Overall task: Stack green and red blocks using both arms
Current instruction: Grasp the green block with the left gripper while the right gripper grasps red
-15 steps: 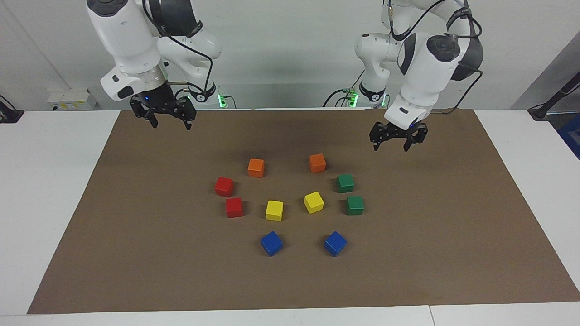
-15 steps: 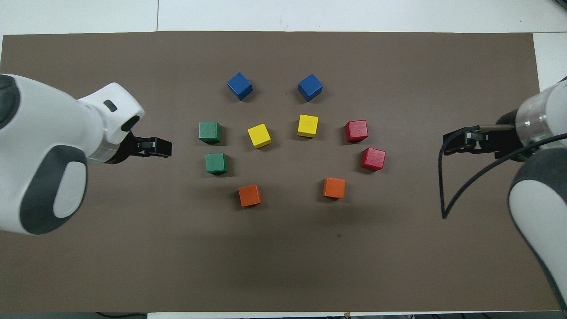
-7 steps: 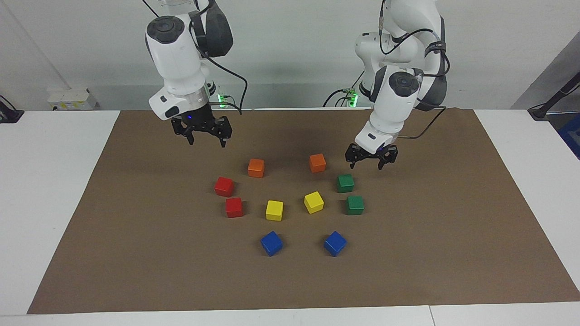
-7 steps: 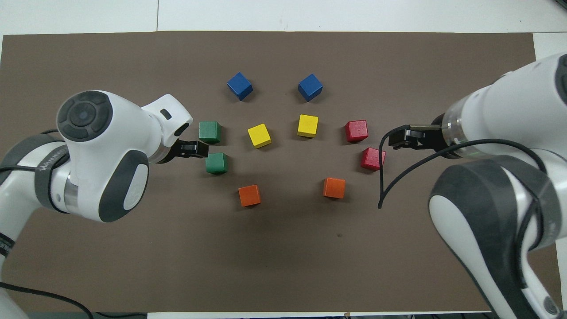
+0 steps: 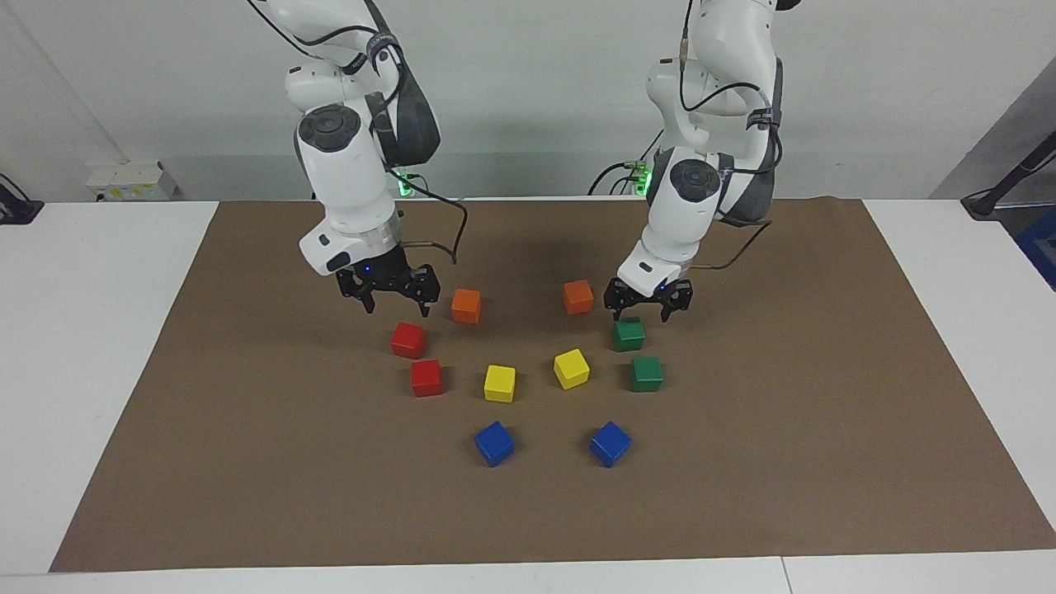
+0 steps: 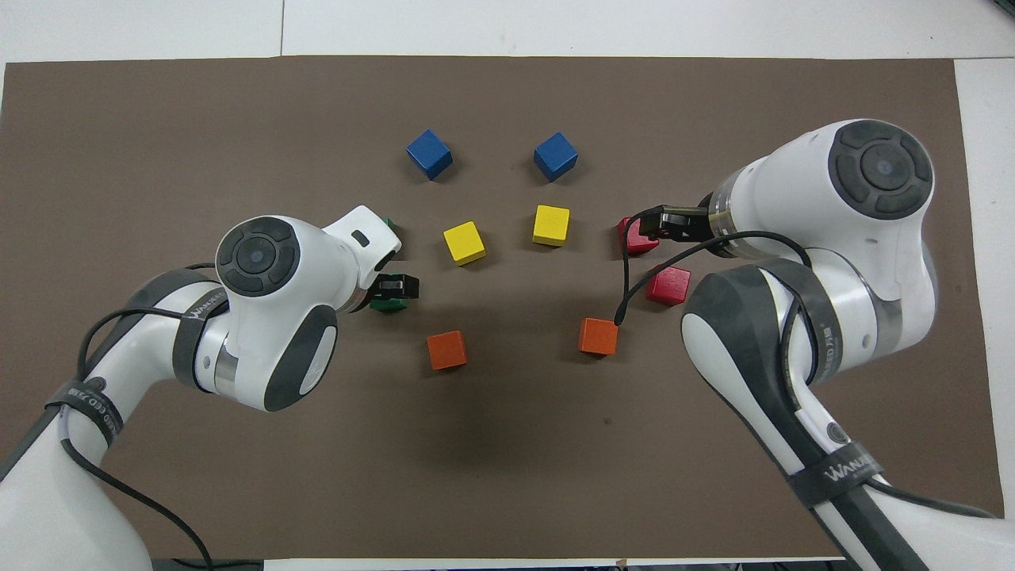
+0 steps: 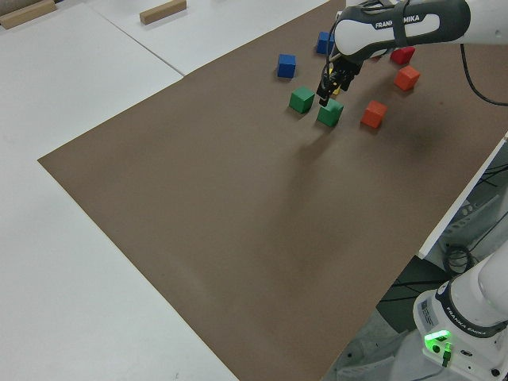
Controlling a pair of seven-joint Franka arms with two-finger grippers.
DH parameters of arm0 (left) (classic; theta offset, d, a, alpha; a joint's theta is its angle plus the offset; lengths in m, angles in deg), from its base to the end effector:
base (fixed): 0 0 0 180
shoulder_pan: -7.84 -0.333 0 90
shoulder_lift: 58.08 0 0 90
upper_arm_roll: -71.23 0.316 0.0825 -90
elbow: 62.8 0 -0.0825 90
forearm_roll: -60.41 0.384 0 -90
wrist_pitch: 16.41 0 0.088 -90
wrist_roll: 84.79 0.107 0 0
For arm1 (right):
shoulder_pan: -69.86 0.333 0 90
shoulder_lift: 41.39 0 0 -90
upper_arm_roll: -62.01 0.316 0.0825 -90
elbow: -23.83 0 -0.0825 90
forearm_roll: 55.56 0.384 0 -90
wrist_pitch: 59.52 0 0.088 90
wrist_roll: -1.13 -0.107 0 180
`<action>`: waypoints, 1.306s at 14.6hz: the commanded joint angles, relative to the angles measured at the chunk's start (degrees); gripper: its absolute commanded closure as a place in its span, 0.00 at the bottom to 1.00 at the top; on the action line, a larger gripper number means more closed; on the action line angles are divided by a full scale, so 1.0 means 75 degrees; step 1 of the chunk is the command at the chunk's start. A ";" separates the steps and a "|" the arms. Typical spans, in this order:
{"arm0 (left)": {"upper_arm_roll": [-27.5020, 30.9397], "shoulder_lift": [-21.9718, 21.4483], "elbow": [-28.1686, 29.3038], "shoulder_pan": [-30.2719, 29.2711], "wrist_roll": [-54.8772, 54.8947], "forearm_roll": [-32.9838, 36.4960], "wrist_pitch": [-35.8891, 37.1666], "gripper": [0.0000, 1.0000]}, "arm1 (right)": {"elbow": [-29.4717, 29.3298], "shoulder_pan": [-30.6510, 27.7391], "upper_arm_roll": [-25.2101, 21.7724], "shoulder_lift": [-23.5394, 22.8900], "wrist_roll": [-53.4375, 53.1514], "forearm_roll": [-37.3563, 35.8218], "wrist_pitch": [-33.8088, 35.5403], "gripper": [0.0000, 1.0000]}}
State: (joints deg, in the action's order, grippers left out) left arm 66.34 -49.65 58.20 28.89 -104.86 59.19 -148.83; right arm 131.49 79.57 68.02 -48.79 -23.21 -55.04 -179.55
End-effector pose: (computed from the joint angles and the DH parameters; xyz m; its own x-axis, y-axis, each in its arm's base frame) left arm 0.5131 -0.2492 0.3514 0.9955 -0.0862 0.0393 -0.0879 -0.9951 0.0452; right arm 0.5801 0.1616 0.4493 0.9851 -0.1570 0.0705 -0.1533 -0.9866 -0.0557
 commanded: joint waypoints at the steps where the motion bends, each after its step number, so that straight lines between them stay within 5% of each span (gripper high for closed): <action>1: 0.0124 0.0095 0.0179 0.0263 -0.0265 -0.0024 -0.0368 0.00 | 0.0222 -0.0100 -0.0004 -0.0103 0.0000 0.0118 -0.0296 0.00; 7: 0.0148 0.0481 0.0179 0.0440 -0.0382 -0.0012 -0.0602 0.00 | 0.0890 -0.0088 -0.0004 -0.0150 -0.0082 0.0095 -0.0940 0.00; 13: 0.0148 0.0599 0.0179 0.0451 -0.0370 -0.0001 -0.0590 0.04 | 0.1148 -0.0088 -0.0016 -0.0127 -0.0772 -0.0337 -0.0461 0.00; 17: 0.0148 0.0611 0.0179 0.0509 -0.0592 -0.0001 -0.0649 0.36 | 0.1348 -0.0123 -0.0016 -0.0103 -0.0879 -0.0433 -0.0530 0.00; 18: 0.0159 0.0611 0.0179 0.0568 -0.0628 0.0046 -0.0695 0.49 | 0.1348 -0.0112 -0.0005 -0.0103 -0.0902 -0.0433 -0.0531 0.00; 19: 0.0171 0.0611 0.0190 0.0580 -0.0640 0.0081 -0.0684 0.79 | 0.1348 -0.0100 -0.0004 -0.0115 -0.0914 -0.0433 -0.0577 0.00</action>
State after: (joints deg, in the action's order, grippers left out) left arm 66.47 -45.24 59.00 31.44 -108.05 59.22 -152.31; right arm 140.53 79.24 67.52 -50.46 -28.39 -57.19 -183.19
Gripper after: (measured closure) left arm 0.361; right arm 0.000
